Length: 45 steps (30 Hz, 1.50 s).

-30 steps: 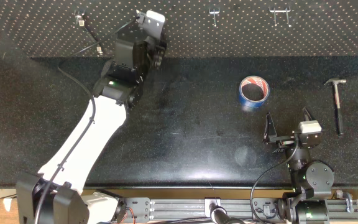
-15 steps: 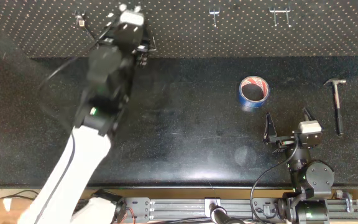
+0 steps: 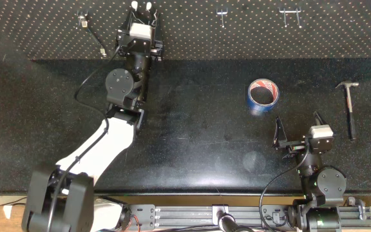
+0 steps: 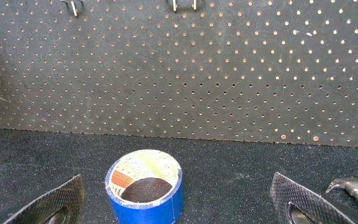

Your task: Place Tools Onto Pegboard

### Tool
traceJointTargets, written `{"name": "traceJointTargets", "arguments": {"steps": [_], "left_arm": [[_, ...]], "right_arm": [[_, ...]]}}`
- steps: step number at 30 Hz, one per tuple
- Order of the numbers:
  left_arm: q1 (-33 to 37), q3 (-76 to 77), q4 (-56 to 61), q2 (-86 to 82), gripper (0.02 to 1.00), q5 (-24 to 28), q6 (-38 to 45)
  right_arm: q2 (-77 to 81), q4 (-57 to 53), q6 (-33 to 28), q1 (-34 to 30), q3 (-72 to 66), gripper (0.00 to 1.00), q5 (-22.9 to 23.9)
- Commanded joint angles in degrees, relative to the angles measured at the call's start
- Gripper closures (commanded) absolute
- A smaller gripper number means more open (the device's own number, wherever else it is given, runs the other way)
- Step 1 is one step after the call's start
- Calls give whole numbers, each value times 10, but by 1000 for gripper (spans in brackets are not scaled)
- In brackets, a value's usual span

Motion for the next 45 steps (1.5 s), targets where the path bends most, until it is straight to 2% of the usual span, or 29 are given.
{"name": "traceJointTargets", "arguments": {"steps": [1,12,27,40,41,42,43,45], "left_arm": [[2,8,23,27,991,7,-5],[25,8,19,57,993,7,-5],[24,8,-26,78,989,40,-26],[24,8,-32,90,989,40,-38],[24,8,-32,90,904,40,-38],[24,8,-32,90,744,40,-38],[24,8,-32,90,730,40,-38],[24,8,-32,90,638,40,-38]], "right_arm": [[-4,-2,-8,3,-2,25,-5],[-4,-2,-8,3,-2,25,-5],[-4,-2,-8,3,-2,25,-5],[-4,-2,-8,3,-2,25,-5],[-4,-2,-8,3,-2,23,-5],[-4,-2,-8,3,-2,25,-5],[-4,-2,-8,3,-2,25,-5],[-4,-2,-8,3,-2,25,-5]]}}
